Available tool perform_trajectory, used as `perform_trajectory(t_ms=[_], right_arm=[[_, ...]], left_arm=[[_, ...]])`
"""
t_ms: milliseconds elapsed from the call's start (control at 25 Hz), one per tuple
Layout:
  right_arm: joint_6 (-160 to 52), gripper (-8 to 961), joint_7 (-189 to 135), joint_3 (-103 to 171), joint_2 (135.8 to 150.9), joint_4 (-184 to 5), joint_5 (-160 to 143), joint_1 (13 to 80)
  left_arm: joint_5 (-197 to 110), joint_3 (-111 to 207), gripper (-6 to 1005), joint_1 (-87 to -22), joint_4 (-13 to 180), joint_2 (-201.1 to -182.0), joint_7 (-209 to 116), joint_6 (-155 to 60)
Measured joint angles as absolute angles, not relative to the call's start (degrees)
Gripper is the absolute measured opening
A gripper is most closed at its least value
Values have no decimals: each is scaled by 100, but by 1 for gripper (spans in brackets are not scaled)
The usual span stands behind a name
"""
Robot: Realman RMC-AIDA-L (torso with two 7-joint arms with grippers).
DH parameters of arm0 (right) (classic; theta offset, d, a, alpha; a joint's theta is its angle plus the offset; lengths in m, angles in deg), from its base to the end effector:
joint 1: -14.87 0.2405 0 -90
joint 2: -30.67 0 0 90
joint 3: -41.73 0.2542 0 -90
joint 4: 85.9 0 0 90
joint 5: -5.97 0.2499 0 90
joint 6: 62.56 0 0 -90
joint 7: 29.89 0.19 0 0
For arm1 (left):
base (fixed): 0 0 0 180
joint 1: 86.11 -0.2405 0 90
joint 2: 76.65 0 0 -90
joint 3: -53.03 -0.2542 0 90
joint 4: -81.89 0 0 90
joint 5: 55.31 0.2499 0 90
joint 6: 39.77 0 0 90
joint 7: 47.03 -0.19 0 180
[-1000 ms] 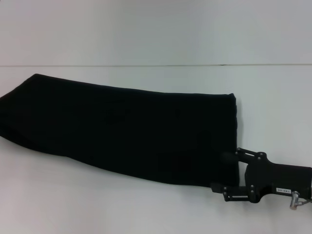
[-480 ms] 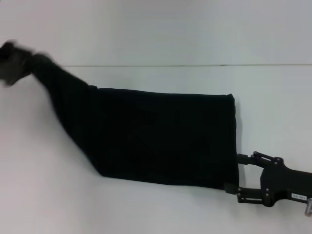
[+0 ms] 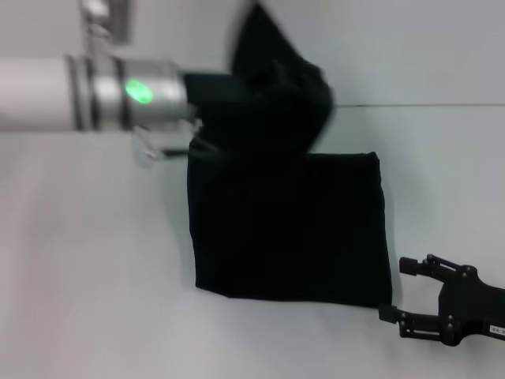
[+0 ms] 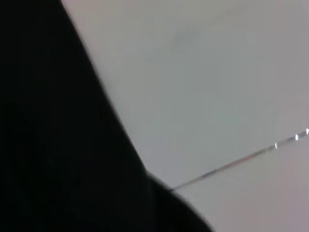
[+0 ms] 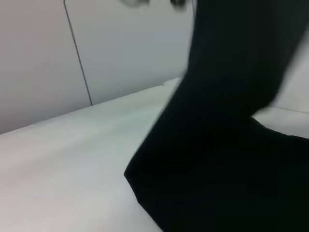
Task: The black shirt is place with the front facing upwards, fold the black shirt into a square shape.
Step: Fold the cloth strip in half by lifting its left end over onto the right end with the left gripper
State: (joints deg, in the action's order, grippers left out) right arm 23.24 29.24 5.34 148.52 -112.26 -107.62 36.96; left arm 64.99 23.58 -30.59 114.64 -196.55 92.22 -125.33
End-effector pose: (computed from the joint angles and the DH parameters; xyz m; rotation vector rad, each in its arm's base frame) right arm 0.3385 0.3197 -0.0605 -2.6264 0.5779 0.6487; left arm -0.1092 0.4651 -0.0453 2.3886 1.6686 0.8975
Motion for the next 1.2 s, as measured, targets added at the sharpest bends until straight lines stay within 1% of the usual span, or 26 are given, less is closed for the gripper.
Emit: perform_trajectory(t_ms=[80,160,280,360,680,1200], right_arm=[[2346,945,2926,535,14853,-11234,-10762,3677],[2345,945,2930,529,14871,-11231,-10763,3677],[2329,945,2933,538,14913,-11213,-10763,3680],[2290,945,2934,587,14942,-11194,-10754,3697],[1926,944,2914,1171,15072,-11062,-10545,3971],[133,944,2533,1205,15088,-10250,-9805,4959]], left_arm=[[6493,2081,13,-3080,11280,-20021,8966,-12101],[6367,1938,13,-3080,10820,-20087,8675,-11750],[5875,1877,12,-3048,9546,-20090,7824,-11193],[5734,1871,12,-3066,9105,-20113,7507,-11063],[5737,1811,12,-3137,9191,-20065,7498,-11431],[5746,1755,12,-3379,9268,-20073,7483,-11569]])
